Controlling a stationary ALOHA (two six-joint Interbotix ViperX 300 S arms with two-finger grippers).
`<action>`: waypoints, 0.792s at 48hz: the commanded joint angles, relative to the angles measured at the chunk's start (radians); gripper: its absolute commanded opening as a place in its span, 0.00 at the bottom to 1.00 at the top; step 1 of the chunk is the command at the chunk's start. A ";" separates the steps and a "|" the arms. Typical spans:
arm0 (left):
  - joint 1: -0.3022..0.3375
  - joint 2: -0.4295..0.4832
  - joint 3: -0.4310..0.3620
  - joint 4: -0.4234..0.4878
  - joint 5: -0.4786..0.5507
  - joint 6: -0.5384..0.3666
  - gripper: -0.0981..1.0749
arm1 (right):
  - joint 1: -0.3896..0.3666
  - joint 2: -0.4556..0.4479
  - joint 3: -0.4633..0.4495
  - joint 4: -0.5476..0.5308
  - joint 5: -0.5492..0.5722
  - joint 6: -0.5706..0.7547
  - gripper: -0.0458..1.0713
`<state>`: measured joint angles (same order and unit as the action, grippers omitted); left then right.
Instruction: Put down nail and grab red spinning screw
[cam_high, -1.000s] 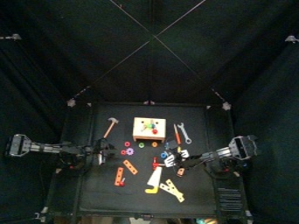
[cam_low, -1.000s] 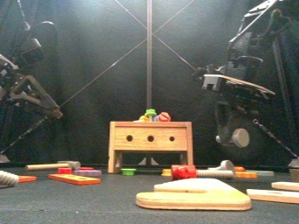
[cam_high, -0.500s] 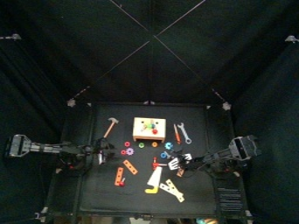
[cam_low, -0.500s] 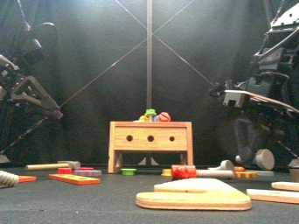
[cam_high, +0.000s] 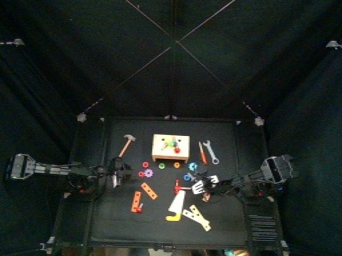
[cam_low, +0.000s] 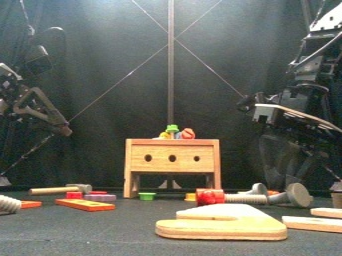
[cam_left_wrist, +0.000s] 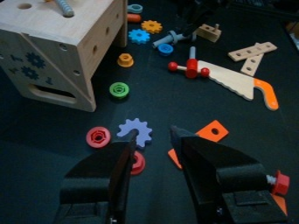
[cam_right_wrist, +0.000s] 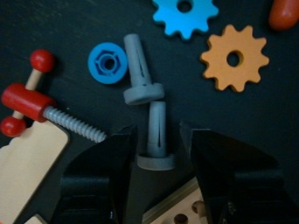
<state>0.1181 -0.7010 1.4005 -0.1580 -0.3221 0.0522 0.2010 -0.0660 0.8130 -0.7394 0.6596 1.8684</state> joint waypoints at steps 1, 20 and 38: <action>0.006 0.002 -0.011 -0.002 -0.003 0.002 0.75 | -0.017 -0.031 -0.035 -0.057 0.005 -0.002 0.76; 0.009 0.002 -0.009 -0.002 0.003 0.000 0.75 | -0.081 -0.026 -0.054 -0.110 0.015 -0.005 0.76; 0.017 0.002 -0.003 -0.002 0.014 0.003 0.75 | -0.043 0.014 -0.121 -0.187 -0.014 -0.034 0.75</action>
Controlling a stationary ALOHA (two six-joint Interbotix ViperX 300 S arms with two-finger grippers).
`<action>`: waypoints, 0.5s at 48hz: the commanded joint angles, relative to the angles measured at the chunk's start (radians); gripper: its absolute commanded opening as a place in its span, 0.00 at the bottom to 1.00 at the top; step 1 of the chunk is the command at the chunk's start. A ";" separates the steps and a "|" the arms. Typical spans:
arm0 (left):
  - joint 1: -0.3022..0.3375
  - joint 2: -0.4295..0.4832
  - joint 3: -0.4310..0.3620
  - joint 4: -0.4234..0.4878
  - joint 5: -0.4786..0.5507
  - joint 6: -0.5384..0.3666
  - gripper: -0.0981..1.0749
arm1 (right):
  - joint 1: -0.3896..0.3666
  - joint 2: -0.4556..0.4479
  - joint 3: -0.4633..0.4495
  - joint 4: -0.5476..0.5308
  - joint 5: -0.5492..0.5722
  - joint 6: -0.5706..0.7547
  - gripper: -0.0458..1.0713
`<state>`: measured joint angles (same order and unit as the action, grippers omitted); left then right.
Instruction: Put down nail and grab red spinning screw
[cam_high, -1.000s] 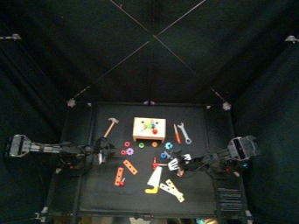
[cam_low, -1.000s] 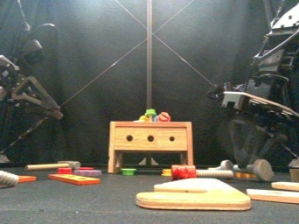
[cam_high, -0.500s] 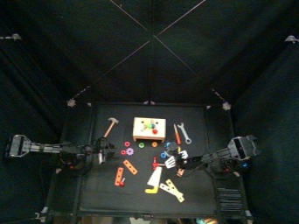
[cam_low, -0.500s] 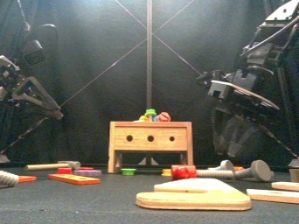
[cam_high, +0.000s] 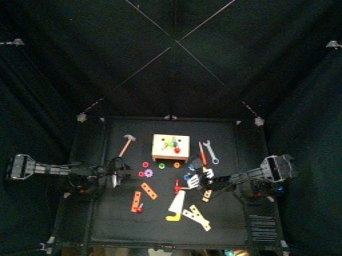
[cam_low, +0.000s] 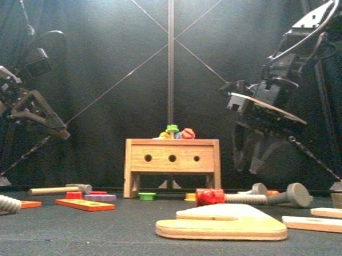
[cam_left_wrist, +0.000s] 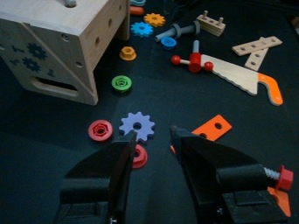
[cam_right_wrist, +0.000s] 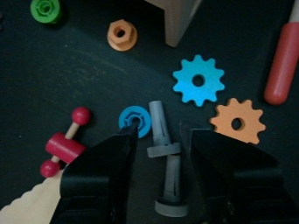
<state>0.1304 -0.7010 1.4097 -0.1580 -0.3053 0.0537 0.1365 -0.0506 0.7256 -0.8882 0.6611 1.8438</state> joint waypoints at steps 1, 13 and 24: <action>0.005 0.002 -0.011 -0.002 -0.003 0.003 0.75 | 0.028 0.003 -0.037 -0.048 -0.020 -0.015 0.75; -0.002 0.002 -0.003 -0.005 0.005 -0.005 0.75 | 0.081 0.060 -0.046 -0.026 -0.083 -0.110 0.75; -0.002 0.002 -0.005 -0.012 0.005 -0.002 0.75 | 0.120 0.074 -0.041 0.054 -0.089 -0.219 0.75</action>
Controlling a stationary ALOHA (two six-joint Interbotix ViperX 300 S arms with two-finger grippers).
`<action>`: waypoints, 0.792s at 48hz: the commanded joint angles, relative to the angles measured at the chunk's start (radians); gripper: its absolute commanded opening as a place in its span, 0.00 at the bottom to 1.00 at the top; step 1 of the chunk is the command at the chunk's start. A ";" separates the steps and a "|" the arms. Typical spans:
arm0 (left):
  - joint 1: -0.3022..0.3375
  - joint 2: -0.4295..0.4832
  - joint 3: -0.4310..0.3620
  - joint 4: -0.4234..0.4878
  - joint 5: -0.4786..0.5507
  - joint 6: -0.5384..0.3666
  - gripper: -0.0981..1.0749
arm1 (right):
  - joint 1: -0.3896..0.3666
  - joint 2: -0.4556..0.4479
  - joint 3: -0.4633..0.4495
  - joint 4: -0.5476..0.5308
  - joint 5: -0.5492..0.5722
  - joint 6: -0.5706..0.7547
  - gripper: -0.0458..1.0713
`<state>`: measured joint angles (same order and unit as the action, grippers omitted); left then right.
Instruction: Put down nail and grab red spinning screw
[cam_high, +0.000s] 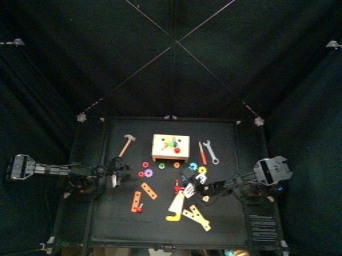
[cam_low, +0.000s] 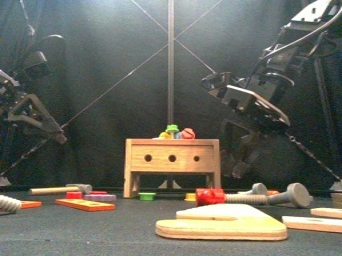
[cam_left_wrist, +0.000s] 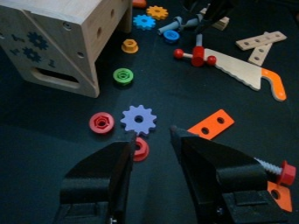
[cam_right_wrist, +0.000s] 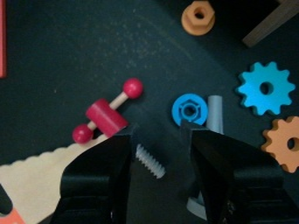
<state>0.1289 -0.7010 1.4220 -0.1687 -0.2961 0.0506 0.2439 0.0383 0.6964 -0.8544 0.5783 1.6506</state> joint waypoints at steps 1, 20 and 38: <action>0.000 0.002 -0.017 -0.002 -0.005 0.000 0.75 | 0.015 -0.015 -0.012 0.025 -0.005 -0.035 0.75; 0.008 0.002 -0.012 -0.026 -0.005 0.000 0.75 | 0.017 0.023 -0.012 0.034 -0.003 -0.143 0.75; 0.034 0.002 -0.009 -0.048 -0.005 0.000 0.75 | 0.015 0.078 -0.028 0.023 -0.023 -0.141 0.75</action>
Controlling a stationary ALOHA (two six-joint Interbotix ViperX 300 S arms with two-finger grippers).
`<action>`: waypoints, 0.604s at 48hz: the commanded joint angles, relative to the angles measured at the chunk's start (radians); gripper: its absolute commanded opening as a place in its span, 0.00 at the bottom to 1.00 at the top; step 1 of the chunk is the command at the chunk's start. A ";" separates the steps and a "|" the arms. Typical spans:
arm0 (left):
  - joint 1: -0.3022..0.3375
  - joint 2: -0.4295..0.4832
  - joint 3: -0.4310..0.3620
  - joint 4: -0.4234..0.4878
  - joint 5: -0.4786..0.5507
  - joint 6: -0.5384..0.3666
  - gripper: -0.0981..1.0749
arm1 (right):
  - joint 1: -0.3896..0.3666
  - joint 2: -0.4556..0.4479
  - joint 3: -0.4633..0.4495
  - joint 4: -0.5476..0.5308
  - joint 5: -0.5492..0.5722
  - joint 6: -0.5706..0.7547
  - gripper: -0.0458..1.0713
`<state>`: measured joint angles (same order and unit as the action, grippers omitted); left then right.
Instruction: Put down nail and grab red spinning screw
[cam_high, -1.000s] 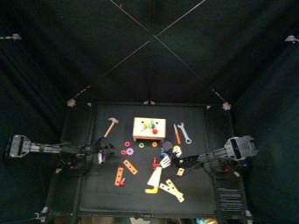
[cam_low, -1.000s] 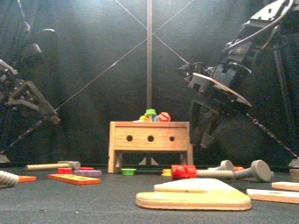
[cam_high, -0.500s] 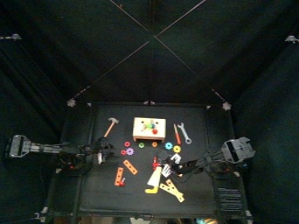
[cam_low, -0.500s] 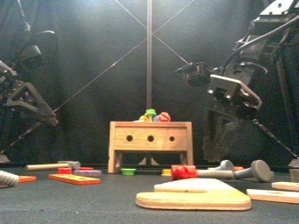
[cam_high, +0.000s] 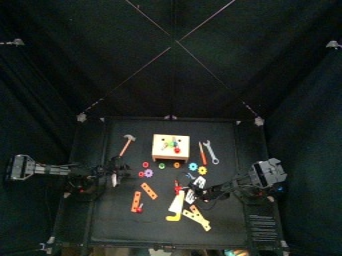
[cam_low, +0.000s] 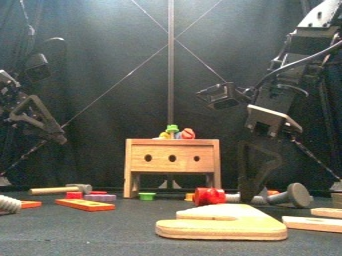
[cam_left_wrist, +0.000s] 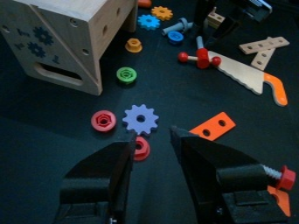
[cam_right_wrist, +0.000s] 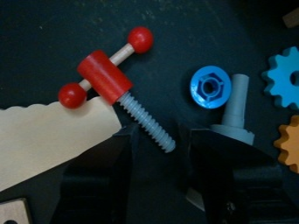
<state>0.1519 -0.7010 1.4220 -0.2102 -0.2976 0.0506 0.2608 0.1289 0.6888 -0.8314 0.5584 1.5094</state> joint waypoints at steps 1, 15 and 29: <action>0.014 0.002 -0.009 -0.008 -0.003 0.000 0.75 | -0.002 -0.011 -0.020 -0.002 -0.003 0.000 0.75; 0.026 0.002 -0.011 -0.008 -0.003 0.002 0.75 | -0.009 -0.003 -0.021 -0.006 -0.015 0.000 0.62; 0.061 0.002 -0.023 -0.017 -0.052 0.002 0.75 | -0.011 -0.017 -0.038 -0.014 -0.011 -0.002 0.45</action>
<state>0.1979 -0.7010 1.4220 -0.2224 -0.3237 0.0506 0.2531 0.1427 0.6734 -0.8376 0.5446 1.5079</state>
